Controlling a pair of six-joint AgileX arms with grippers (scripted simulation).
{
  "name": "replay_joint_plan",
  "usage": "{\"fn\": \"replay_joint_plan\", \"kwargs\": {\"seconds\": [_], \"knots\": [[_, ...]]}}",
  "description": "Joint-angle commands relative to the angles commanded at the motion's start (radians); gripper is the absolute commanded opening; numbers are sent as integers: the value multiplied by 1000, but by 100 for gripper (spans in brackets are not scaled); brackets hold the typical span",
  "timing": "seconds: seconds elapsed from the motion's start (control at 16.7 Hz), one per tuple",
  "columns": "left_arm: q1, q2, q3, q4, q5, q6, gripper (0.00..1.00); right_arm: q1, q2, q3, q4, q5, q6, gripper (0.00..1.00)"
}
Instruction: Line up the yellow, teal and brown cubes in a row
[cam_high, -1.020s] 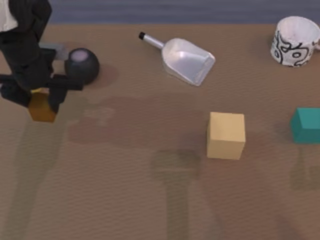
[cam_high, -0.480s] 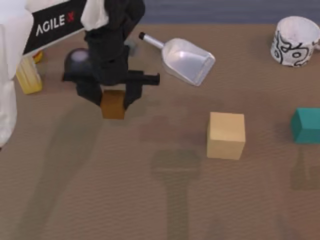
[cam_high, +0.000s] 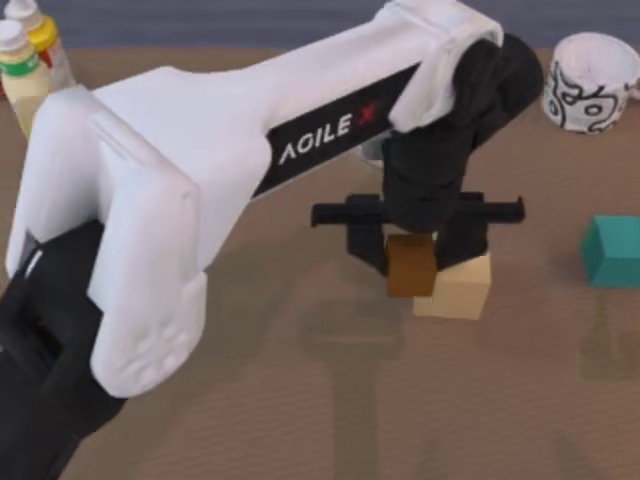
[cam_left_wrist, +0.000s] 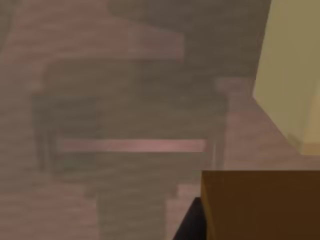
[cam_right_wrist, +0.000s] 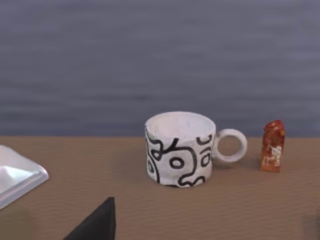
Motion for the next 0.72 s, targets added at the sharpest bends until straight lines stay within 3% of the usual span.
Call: {"fn": "replay_joint_plan", "kwargs": {"seconds": [0.18, 0.72], "knots": [[-67, 21, 52, -24, -2, -78, 0, 0, 0, 0, 0, 0, 0, 100], [-70, 23, -18, 51, -2, -78, 0, 0, 0, 0, 0, 0, 0, 100]]}}
